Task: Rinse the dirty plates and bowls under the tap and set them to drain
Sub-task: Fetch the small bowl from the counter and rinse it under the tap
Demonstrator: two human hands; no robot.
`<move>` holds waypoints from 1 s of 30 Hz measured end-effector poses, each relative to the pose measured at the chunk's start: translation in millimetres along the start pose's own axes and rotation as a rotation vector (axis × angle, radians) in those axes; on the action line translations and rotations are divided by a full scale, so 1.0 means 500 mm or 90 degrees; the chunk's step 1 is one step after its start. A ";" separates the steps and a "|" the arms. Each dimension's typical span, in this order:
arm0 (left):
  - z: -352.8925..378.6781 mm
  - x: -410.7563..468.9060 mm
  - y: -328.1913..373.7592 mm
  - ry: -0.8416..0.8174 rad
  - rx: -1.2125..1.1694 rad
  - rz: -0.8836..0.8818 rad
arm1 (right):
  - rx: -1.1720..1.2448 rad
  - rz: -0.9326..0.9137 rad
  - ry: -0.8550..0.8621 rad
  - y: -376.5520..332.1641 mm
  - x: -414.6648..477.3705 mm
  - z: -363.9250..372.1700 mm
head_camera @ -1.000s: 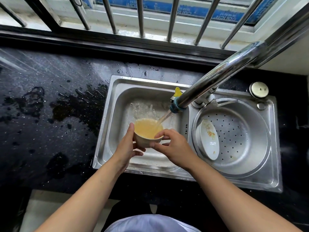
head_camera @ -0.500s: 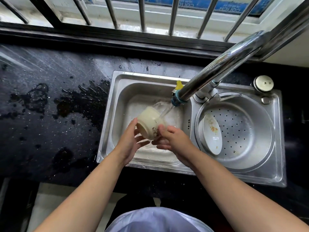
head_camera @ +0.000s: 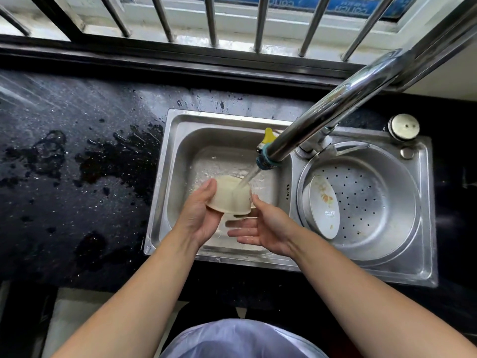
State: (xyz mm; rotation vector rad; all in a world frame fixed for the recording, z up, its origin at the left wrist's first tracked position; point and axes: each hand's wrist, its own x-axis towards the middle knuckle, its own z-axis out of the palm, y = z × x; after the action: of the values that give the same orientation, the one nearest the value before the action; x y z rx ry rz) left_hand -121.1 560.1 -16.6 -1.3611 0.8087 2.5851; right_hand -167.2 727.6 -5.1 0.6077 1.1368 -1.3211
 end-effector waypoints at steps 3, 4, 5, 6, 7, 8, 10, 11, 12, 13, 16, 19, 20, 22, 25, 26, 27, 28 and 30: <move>0.018 0.007 0.003 0.062 -0.007 -0.026 | -0.006 -0.019 0.105 -0.020 -0.007 -0.034; 0.027 0.008 0.002 0.084 0.012 -0.025 | 0.022 -0.076 0.170 -0.037 -0.010 -0.057; 0.032 0.009 -0.001 0.111 0.048 -0.017 | 0.060 -0.145 0.247 -0.061 -0.016 -0.088; 0.033 0.011 -0.005 0.142 0.099 -0.002 | 0.100 -0.210 0.336 -0.090 -0.028 -0.120; 0.032 0.011 -0.008 0.175 0.172 0.016 | 0.139 -0.256 0.429 -0.123 -0.044 -0.154; 0.031 0.010 -0.010 0.203 0.268 0.034 | 0.169 -0.280 0.509 -0.154 -0.058 -0.189; 0.030 0.002 -0.017 0.218 0.468 0.079 | 0.184 -0.286 0.586 -0.211 -0.081 -0.249; 0.030 -0.004 -0.021 0.207 0.556 0.105 | 0.177 -0.281 0.592 -0.238 -0.087 -0.270; 0.031 -0.012 -0.025 0.191 0.632 0.133 | 0.173 -0.282 0.587 -0.260 -0.089 -0.284; 0.033 -0.018 -0.028 0.171 0.692 0.156 | 0.176 -0.290 0.571 -0.281 -0.088 -0.291; 0.033 -0.026 -0.042 0.098 0.844 0.181 | 0.135 -0.321 0.542 -0.326 -0.078 -0.277; 0.038 -0.040 -0.056 0.059 1.026 0.192 | 0.070 -0.342 0.533 -0.336 -0.071 -0.276; 0.043 -0.047 -0.057 0.033 1.082 0.208 | 0.086 -0.351 0.510 -0.329 -0.072 -0.280; 0.052 -0.060 -0.056 -0.033 1.146 0.234 | 0.114 -0.367 0.486 -0.306 -0.076 -0.294; 0.061 -0.068 -0.057 -0.149 1.118 0.226 | 0.005 -0.337 0.569 -0.235 -0.076 -0.298; 0.067 -0.070 -0.057 -0.187 1.088 0.223 | -0.042 -0.342 0.563 -0.203 -0.075 -0.290; 0.076 -0.069 -0.059 -0.226 1.051 0.219 | -0.088 -0.356 0.508 -0.165 -0.075 -0.275; 0.086 -0.067 -0.062 -0.262 1.003 0.206 | -0.137 -0.362 0.414 -0.127 -0.079 -0.256; 0.107 -0.061 -0.071 -0.308 0.827 0.124 | -0.192 -0.341 0.204 -0.059 -0.091 -0.225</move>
State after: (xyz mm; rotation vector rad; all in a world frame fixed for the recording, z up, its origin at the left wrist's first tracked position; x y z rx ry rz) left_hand -130.6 621.9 17.5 -0.2574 1.9724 1.5894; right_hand -222.2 839.7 0.1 0.3029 1.8133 -1.4845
